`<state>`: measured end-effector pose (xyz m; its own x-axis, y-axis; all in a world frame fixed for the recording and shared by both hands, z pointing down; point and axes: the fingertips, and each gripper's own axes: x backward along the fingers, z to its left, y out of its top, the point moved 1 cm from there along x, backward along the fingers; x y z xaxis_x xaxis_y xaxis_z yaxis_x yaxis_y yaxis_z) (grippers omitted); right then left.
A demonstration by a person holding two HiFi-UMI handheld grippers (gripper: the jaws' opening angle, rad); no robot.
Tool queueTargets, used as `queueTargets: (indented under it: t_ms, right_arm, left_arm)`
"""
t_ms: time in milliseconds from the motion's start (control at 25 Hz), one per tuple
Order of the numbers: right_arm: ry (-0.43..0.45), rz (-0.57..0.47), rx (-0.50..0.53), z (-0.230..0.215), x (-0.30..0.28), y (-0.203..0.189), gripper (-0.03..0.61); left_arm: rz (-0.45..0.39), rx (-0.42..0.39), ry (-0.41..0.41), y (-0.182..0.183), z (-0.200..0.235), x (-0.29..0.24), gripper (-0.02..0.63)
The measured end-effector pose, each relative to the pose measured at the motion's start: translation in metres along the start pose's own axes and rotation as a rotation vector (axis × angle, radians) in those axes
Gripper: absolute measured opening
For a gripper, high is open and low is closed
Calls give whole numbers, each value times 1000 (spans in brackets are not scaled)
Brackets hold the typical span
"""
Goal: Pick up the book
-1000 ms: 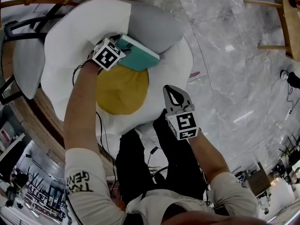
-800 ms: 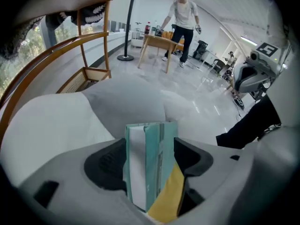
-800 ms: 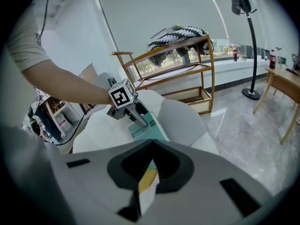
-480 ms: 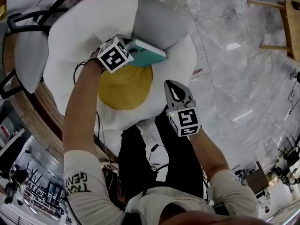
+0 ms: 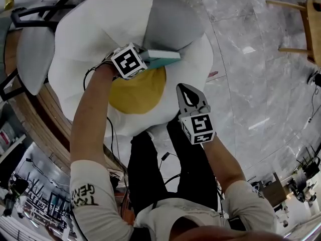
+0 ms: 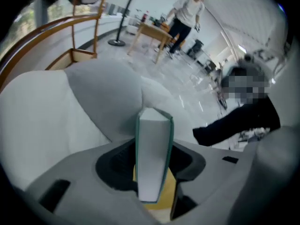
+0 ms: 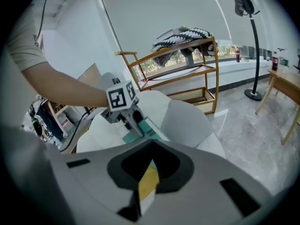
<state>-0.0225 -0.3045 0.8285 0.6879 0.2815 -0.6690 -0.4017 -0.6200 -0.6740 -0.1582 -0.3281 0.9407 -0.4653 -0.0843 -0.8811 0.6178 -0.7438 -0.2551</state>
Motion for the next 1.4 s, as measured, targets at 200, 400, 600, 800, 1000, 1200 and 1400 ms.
queueTargets:
  t_ms: [200, 400, 600, 800, 1000, 1200, 1400]
  right_arm:
    - [5, -7, 11, 10, 4, 5, 28]
    - [-1, -14, 23, 18, 11, 7, 28]
    - [-1, -33, 44, 37, 20, 18, 28]
    - [-2, -50, 62, 65, 40, 36, 28]
    - [5, -68, 99, 102, 61, 57, 26]
    - [-14, -116, 157, 142, 84, 100, 27]
    - [-41, -178, 171, 179, 124, 143, 27]
  left_arm:
    - [-9, -106, 53, -18, -25, -19, 176]
    - [-39, -113, 93, -23, -32, -13, 172]
    - [-96, -57, 147, -37, -47, 3, 170]
    - [-158, 74, 194, -61, -86, 27, 170]
    - [-326, 278, 294, -71, -123, 71, 170]
    - [-520, 447, 439, -62, -148, 146, 170]
    - [-687, 529, 572, -52, -186, 236, 170]
